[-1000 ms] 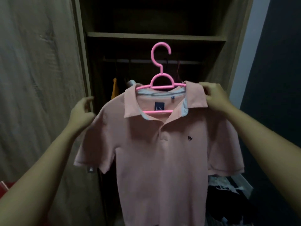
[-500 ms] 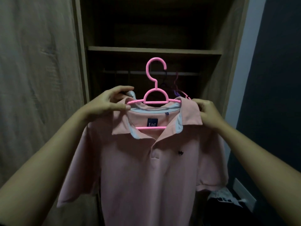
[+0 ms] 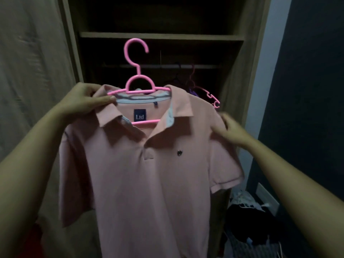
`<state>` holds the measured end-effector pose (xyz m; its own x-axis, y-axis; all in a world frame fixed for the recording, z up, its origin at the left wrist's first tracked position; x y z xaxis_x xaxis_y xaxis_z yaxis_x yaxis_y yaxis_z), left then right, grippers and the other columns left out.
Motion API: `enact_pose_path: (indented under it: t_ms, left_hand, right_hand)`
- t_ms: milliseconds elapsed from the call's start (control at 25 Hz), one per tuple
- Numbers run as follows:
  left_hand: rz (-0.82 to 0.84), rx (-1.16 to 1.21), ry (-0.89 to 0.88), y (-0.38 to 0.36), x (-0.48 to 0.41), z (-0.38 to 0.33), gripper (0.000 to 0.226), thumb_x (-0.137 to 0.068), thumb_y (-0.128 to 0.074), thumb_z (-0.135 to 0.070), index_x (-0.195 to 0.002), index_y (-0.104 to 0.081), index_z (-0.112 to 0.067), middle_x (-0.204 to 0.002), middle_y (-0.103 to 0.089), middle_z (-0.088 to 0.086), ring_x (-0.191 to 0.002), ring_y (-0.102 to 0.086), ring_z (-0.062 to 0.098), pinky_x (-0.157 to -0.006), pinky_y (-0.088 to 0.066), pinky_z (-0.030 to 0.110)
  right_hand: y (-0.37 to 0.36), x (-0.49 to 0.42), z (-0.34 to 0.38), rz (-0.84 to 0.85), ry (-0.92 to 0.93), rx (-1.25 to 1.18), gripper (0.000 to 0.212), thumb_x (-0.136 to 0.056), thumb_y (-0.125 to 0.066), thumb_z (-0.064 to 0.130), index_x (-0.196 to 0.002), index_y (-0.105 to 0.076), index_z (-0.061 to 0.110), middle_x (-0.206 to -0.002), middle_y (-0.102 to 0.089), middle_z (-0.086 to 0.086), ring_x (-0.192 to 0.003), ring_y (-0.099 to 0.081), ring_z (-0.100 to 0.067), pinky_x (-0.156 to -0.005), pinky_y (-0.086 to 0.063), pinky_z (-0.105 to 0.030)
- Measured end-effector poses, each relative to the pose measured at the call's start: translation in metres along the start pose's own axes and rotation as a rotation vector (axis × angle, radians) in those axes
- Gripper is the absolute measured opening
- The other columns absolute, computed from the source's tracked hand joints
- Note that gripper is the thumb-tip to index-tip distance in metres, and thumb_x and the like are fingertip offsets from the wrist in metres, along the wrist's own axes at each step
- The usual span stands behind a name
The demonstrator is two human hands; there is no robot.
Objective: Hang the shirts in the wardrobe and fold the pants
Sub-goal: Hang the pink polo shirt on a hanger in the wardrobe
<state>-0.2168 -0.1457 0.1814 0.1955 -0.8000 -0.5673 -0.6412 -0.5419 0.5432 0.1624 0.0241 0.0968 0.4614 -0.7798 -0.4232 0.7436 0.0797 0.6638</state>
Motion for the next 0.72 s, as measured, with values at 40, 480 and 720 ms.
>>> enact_pose_path:
  t_ms: [40,480,720]
  left_hand:
    - [-0.022,-0.014,0.023,0.008,0.002,0.008,0.026,-0.082,-0.070,-0.026,-0.104,-0.071,-0.013,-0.087,-0.069,0.013,-0.074,-0.056,0.009,-0.060,-0.047,0.016]
    - [-0.121,-0.384,0.080,-0.063,0.041,0.009,0.027,-0.074,-0.069,-0.049,-0.078,-0.069,-0.022,-0.066,-0.064,0.004,-0.068,-0.061,0.020,-0.051,-0.035,0.029]
    - [-0.237,-0.572,0.170,-0.120,0.050,-0.022,0.033,-0.086,-0.054,-0.049,-0.096,-0.060,-0.018,-0.097,-0.067,0.012,-0.094,-0.060,0.039,-0.071,-0.045,0.038]
  right_hand:
    - [-0.006,0.011,-0.024,0.165,-0.138,0.038,0.041,-0.082,-0.067,0.040,-0.113,-0.058,0.016,-0.107,-0.063,0.005,-0.092,-0.061,-0.012,-0.085,-0.052,-0.033]
    - [-0.066,-0.021,0.098,-0.008,-0.031,-0.293,0.013,-0.089,-0.052,0.028,-0.088,-0.062,0.020,-0.094,-0.068,-0.008,-0.079,-0.060,-0.018,-0.079,-0.047,-0.032]
    - [-0.099,-0.046,0.141,0.154,-0.348,-0.717,0.026,-0.098,-0.039,0.022,-0.078,-0.052,0.013,-0.073,-0.052,-0.010,-0.059,-0.053,-0.017,-0.053,-0.044,-0.021]
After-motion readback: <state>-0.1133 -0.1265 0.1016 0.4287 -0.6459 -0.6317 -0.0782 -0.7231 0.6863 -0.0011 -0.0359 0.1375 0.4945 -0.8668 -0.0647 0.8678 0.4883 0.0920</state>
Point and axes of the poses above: each hand's wrist, its own x-axis away from the middle knuckle, its own y-axis out of the back of the hand, z = x × y, the point moved 1 cm from there along -x, towards the middle knuckle
